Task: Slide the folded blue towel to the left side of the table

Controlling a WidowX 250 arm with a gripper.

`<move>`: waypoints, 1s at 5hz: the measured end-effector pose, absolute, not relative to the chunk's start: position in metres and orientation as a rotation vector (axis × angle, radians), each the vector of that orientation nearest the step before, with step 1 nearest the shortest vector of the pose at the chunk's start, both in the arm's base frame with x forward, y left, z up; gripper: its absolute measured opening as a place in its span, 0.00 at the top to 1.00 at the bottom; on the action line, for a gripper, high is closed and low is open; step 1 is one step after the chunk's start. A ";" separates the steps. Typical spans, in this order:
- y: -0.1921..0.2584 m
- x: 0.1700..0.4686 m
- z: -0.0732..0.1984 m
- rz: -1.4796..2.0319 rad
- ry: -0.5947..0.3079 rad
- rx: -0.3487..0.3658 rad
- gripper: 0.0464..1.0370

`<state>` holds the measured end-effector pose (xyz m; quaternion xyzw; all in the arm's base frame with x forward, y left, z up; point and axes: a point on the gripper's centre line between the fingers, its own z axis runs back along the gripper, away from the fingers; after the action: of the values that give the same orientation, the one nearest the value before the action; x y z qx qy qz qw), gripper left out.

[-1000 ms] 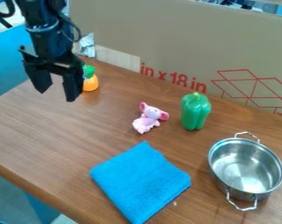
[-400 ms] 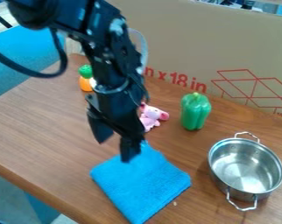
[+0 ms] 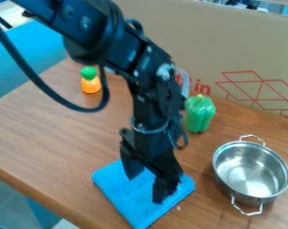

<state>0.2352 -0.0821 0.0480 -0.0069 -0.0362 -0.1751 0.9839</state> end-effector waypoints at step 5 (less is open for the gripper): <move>0.069 0.271 0.023 -0.005 0.052 0.111 0.03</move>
<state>0.2713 0.0691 0.0230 0.0553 0.0260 -0.0023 0.9981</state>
